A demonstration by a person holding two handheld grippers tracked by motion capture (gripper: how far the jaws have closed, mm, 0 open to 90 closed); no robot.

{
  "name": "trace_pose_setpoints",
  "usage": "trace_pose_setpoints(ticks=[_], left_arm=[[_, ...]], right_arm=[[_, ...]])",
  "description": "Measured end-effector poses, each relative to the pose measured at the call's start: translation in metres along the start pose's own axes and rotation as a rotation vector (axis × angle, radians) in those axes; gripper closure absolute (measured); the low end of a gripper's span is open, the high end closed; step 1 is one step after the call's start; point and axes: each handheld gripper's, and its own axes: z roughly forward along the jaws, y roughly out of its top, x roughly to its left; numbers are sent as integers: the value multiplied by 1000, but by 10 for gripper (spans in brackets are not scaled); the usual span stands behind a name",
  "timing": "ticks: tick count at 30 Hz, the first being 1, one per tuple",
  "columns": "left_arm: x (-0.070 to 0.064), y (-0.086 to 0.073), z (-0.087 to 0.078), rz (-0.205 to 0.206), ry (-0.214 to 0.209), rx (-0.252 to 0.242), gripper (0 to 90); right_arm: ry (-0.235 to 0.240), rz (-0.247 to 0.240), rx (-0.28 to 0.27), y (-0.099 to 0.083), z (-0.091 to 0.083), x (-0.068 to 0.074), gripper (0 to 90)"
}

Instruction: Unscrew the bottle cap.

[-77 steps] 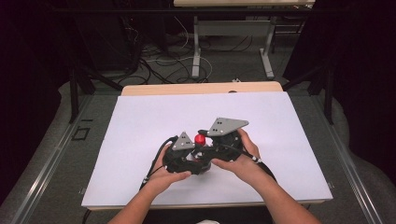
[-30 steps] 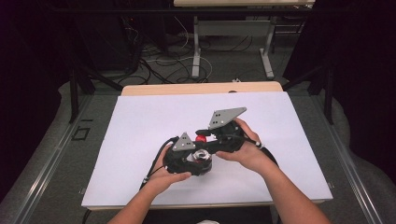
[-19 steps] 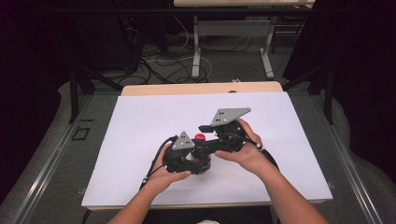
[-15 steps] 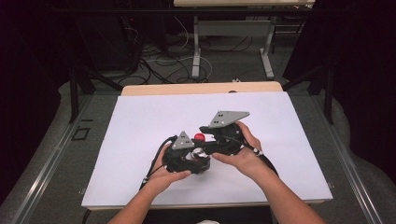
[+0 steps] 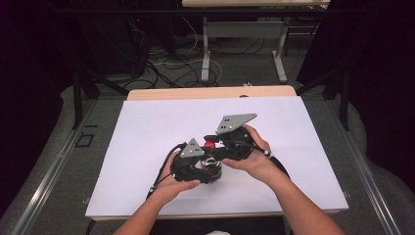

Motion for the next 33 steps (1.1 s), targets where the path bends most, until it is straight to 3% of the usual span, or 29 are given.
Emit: trace_pose_setpoints(ticks=[5,7,13,15,25,33], left_arm=[[-1,0,1,3,-4,2,302],[-2,0,1,3,-3,5,302],[0,-1,1,-3,8,4,302],[2,-1,0,-13,-6,18,302],[15,-6,-2,-54,36,0,301],[23,-6,-7,-87,71,-14,301]], right_arm=[[39,-55,-16,2,-4,-6,611],[45,-48,-16,3,-8,-8,611],[18,-38,-29,3,-11,-6,611],[11,-35,-37,2,-12,-6,610],[-31,-8,-36,-6,-23,-9,611],[-50,7,-29,-24,-27,-7,610]])
